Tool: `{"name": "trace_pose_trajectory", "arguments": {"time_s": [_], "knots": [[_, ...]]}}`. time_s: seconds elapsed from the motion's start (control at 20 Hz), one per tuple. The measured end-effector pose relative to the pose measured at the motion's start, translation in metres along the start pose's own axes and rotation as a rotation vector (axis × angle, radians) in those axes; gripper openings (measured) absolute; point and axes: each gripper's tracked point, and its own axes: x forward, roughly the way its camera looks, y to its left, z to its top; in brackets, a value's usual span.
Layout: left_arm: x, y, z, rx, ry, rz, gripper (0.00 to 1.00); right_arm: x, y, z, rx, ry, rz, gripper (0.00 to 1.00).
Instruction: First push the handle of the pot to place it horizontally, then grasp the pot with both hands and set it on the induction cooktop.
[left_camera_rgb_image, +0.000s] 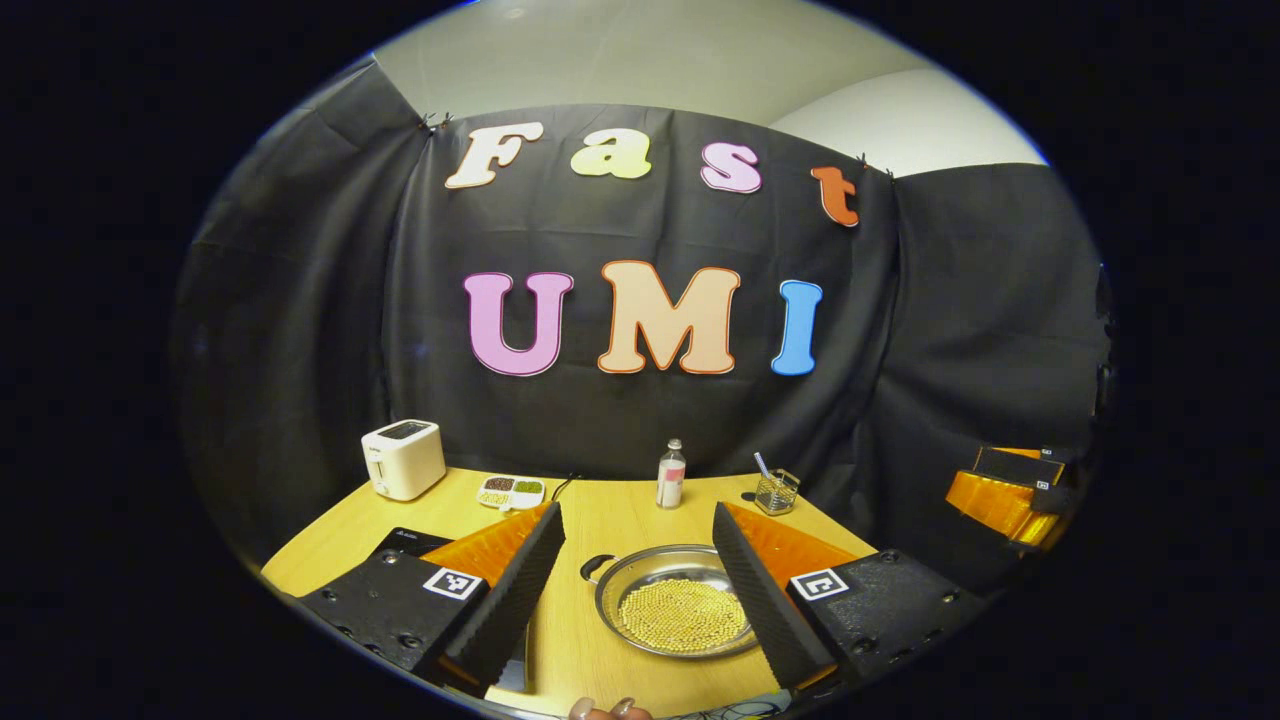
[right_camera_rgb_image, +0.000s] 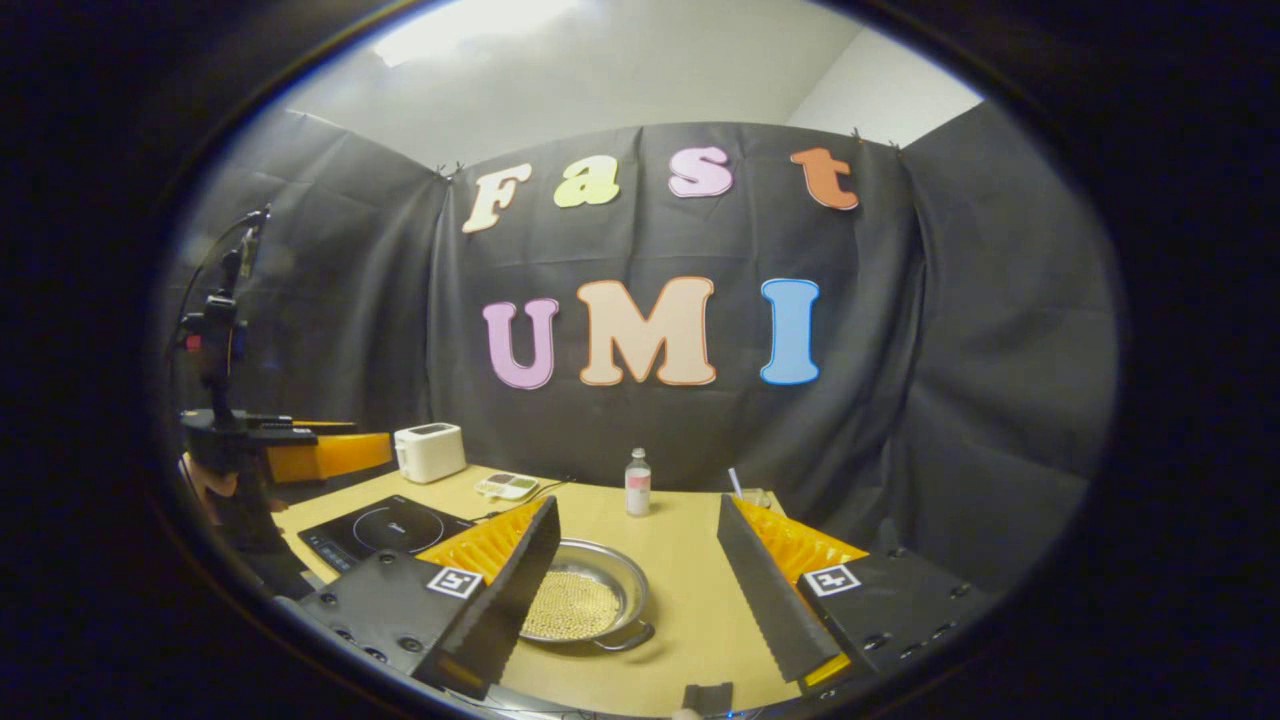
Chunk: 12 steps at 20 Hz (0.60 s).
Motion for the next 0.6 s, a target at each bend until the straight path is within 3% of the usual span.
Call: {"name": "trace_pose_trajectory", "arguments": {"time_s": [0.2, 0.35, 0.55, 0.6], "knots": [[-0.002, -0.007, -0.003, -0.007, 0.006, 0.013, 0.96, 0.001, -0.001, -0.007, 0.009, 0.019, 0.026, 0.98], [-0.003, -0.009, -0.004, -0.006, 0.009, 0.024, 0.96, 0.003, -0.005, -0.011, 0.011, 0.032, 0.038, 0.72], [-0.003, -0.012, -0.007, -0.001, 0.018, 0.032, 0.93, 0.005, -0.004, -0.018, 0.024, 0.054, 0.057, 0.71], [-0.003, -0.012, -0.007, -0.001, 0.018, 0.033, 0.96, 0.005, -0.005, -0.019, 0.026, 0.056, 0.059, 0.71]]}}
